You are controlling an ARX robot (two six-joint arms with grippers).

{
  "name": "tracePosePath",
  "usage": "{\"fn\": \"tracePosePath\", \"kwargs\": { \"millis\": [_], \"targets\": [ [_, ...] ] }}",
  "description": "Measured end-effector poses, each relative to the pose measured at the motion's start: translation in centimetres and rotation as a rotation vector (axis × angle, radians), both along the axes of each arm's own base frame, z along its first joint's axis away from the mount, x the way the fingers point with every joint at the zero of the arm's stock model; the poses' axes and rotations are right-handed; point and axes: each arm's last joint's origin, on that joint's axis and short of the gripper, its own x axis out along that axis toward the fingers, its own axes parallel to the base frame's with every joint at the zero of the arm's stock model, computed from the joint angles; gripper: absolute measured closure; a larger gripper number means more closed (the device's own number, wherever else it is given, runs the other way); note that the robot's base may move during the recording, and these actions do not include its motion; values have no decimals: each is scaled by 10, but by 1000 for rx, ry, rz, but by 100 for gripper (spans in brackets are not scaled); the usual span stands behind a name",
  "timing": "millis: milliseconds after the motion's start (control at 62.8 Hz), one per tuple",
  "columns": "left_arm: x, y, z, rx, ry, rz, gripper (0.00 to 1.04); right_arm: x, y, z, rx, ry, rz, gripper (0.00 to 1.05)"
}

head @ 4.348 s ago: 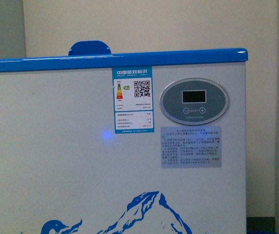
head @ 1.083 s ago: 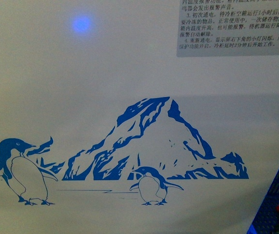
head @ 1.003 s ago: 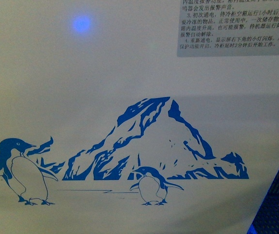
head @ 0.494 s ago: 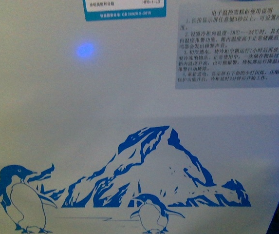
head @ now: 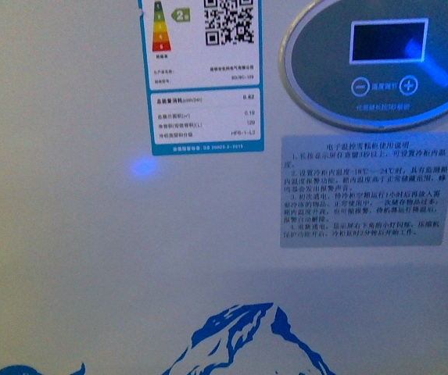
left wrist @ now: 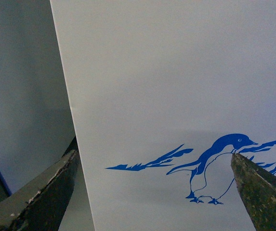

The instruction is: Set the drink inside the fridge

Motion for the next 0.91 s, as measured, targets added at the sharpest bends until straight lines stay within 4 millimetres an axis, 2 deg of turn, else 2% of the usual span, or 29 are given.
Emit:
{"fn": "tracePosePath", "kwargs": {
  "millis": [80,96,175,287,398,653,908],
  "targets": [
    [0,0,0,0,0,0,8,-30,6,25,-7,-99,-19,68],
    [0,0,0,0,0,0,8,-30,6,25,-7,-99,-19,68],
    [0,0,0,0,0,0,8,-56,11,40,-17,-172,-36,68],
    [0,0,0,0,0,0,8,-86,20,50,-19,-250,-52,68],
    [0,0,0,0,0,0,8,-117,32,50,-17,-294,-48,68],
    [0,0,0,0,0,0,8,-149,47,38,-35,-350,-66,68],
    [0,0,0,0,0,0,8,-150,66,23,-80,-374,-41,68]
  ]
}}
